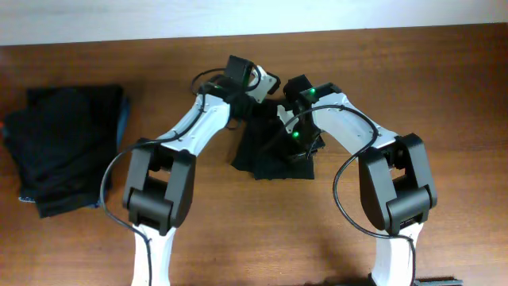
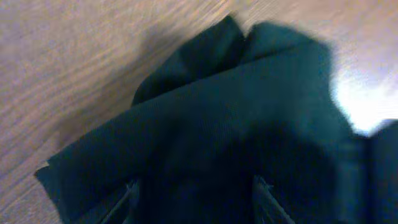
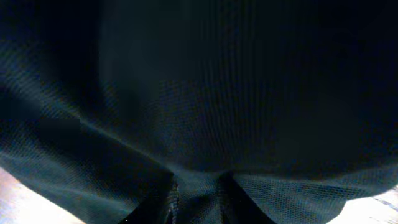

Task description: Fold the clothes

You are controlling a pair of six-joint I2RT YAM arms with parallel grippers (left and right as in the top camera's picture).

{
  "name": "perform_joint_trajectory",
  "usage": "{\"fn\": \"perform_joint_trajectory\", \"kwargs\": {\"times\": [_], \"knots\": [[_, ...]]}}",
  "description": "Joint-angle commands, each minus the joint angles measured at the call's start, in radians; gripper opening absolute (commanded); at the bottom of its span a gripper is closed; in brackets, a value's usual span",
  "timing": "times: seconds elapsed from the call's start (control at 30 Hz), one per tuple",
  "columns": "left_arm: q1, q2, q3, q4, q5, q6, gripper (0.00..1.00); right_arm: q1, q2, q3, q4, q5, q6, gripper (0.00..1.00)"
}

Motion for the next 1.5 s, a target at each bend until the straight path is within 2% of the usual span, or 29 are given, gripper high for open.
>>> {"fn": "perform_joint_trajectory", "kwargs": {"times": [0.0, 0.13, 0.33, 0.47, 0.63, 0.7, 0.9, 1.13, 1.27, 1.47], "knots": [[-0.008, 0.069, 0.016, 0.011, -0.145, 0.012, 0.55, 0.002, 0.001, -0.015, -0.008, -0.006, -0.010, 0.27], [-0.008, 0.117, 0.016, 0.077, -0.240, 0.011, 0.56, 0.002, 0.001, -0.015, -0.024, -0.006, -0.010, 0.27], [-0.007, 0.163, 0.016, 0.186, -0.295, -0.008, 0.55, 0.002, 0.001, -0.015, -0.030, -0.006, -0.010, 0.27], [-0.002, 0.169, 0.016, 0.208, -0.424, -0.030, 0.56, 0.002, 0.001, -0.015, -0.033, -0.006, -0.010, 0.27], [0.038, 0.169, 0.016, 0.203, -0.439, -0.050, 0.56, 0.002, 0.001, -0.015, -0.029, -0.006, -0.010, 0.27], [0.051, 0.169, 0.031, 0.183, -0.438, -0.050, 0.63, 0.002, 0.001, -0.015, -0.026, -0.006, -0.010, 0.27], [0.090, 0.163, 0.204, 0.006, -0.437, -0.049, 0.69, 0.002, -0.002, -0.011, 0.006, -0.006, -0.010, 0.27], [0.132, 0.126, 0.461, -0.182, -0.437, -0.049, 0.73, 0.001, -0.051, 0.064, 0.009, -0.003, -0.010, 0.27], [0.148, 0.107, 0.512, -0.224, -0.425, -0.049, 0.75, 0.000, -0.106, 0.130, 0.008, 0.001, -0.008, 0.28], [0.149, 0.105, 0.509, -0.213, -0.211, -0.035, 0.75, 0.004, -0.175, 0.151, -0.026, -0.067, 0.051, 0.28]]}}
